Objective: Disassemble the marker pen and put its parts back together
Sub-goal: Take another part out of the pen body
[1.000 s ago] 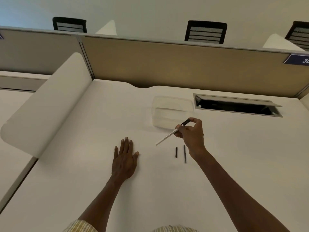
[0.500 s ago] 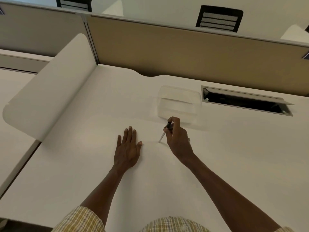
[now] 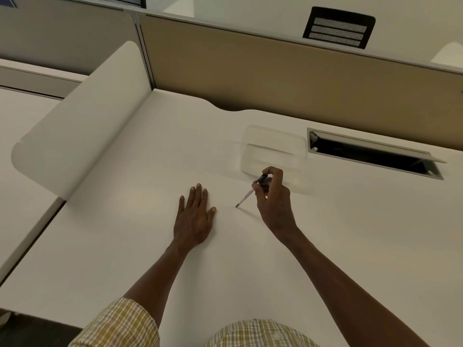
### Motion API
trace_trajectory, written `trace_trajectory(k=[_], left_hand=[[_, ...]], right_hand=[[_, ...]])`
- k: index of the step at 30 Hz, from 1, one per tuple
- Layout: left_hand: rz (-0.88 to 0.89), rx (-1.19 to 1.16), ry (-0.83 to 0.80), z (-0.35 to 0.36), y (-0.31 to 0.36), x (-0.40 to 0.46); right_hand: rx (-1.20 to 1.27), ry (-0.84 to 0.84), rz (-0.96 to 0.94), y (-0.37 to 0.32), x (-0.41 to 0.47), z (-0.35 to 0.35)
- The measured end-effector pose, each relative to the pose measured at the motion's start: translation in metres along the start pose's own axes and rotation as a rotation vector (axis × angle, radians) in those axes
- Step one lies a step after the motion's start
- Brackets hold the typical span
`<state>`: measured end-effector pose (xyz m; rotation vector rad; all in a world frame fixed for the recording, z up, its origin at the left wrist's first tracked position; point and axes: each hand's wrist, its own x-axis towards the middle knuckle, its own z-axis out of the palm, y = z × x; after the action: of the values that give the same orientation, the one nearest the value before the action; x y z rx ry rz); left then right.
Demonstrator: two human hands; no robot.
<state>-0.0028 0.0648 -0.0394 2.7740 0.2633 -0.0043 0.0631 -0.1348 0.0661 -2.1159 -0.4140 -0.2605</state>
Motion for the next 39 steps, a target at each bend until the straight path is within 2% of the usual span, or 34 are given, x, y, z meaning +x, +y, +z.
trace_trajectory(k=[12,39], left_hand=[[-0.008,0.014,-0.014,-0.002,0.001,-0.001],[-0.008,0.018,-0.028,-0.003,0.002,-0.002]], right_hand=[[0.078,0.121,-0.091,-0.016,0.014,-0.016],[0.110,0.124,-0.058,-0.015,0.020,-0.028]])
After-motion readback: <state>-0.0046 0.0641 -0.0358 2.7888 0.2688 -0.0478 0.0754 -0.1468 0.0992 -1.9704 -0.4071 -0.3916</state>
